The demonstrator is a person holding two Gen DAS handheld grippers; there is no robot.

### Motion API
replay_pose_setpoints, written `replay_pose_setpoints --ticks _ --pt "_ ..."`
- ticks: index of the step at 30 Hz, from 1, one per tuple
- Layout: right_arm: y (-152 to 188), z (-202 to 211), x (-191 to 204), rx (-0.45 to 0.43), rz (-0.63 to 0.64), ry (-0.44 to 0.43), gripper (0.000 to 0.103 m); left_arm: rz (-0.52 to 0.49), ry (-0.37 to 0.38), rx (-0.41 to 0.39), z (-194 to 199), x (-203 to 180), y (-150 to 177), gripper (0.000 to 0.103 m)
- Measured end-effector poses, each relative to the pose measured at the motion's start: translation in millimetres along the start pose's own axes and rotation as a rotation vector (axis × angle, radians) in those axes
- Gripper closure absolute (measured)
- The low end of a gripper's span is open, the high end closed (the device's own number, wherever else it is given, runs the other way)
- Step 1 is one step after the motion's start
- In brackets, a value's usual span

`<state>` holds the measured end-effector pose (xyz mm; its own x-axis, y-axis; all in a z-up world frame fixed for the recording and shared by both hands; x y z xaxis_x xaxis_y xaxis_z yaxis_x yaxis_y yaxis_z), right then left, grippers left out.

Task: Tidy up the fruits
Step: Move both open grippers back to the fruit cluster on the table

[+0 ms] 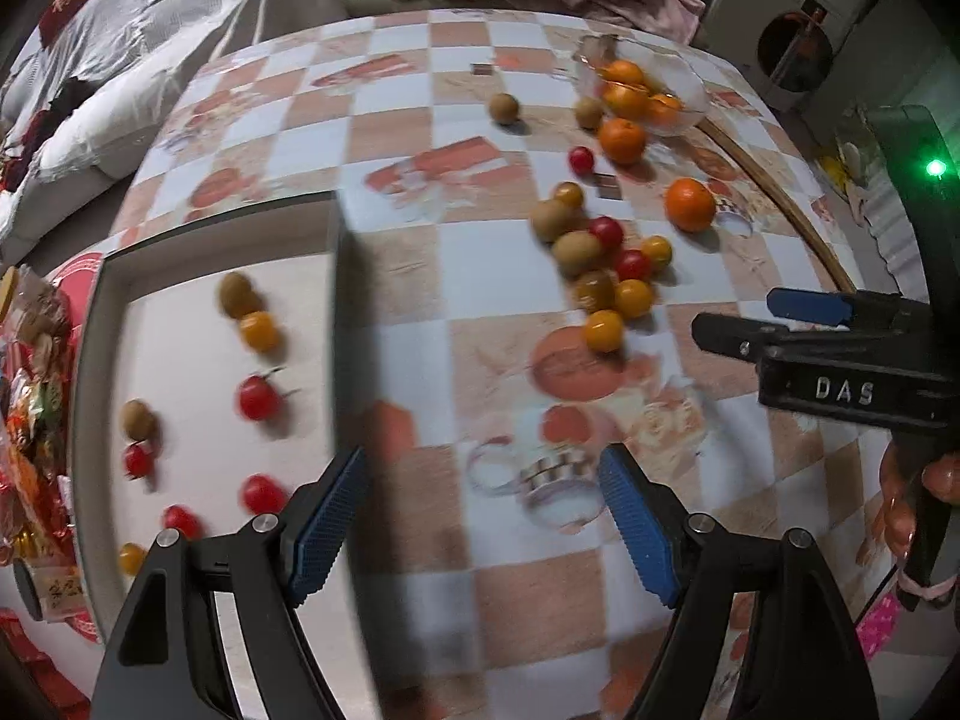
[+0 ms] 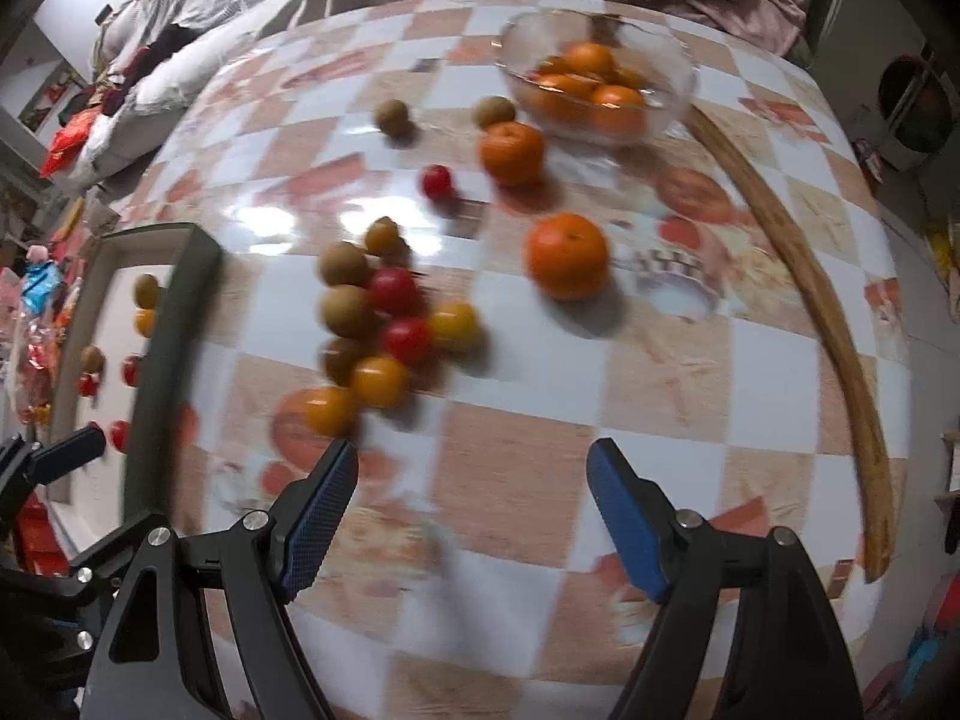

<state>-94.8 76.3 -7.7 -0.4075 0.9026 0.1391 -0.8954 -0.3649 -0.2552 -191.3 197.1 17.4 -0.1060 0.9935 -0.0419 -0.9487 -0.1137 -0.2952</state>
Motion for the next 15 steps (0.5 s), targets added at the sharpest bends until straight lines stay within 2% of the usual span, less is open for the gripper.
replay_pose_setpoints --ticks 10,14,15 --pt "-1.2 -13.7 -16.1 0.016 0.027 -0.029 0.022 0.003 0.007 0.025 -30.3 -20.6 -19.1 0.023" --pt "-1.4 -17.5 -13.8 0.017 0.067 -0.042 0.041 -0.016 0.004 0.031 -38.4 -25.5 -22.5 0.023" --pt "-2.2 -19.6 -13.8 0.023 0.072 -0.05 0.043 -0.018 0.004 0.03 -40.0 -26.4 -23.2 0.023"
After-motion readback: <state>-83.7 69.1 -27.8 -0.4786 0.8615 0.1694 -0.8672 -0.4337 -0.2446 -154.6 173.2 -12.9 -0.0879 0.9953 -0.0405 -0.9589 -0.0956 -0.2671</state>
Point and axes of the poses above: each gripper's, at about its wrist camera, not at the fingertips, and z roughly against the way its jaws point, x to its left, y to its underside, the point moved 4 cm from there along -z, roughly the way its jaws point, and after that the axes turned 8 degrees about -z, right-handed, at the moved point
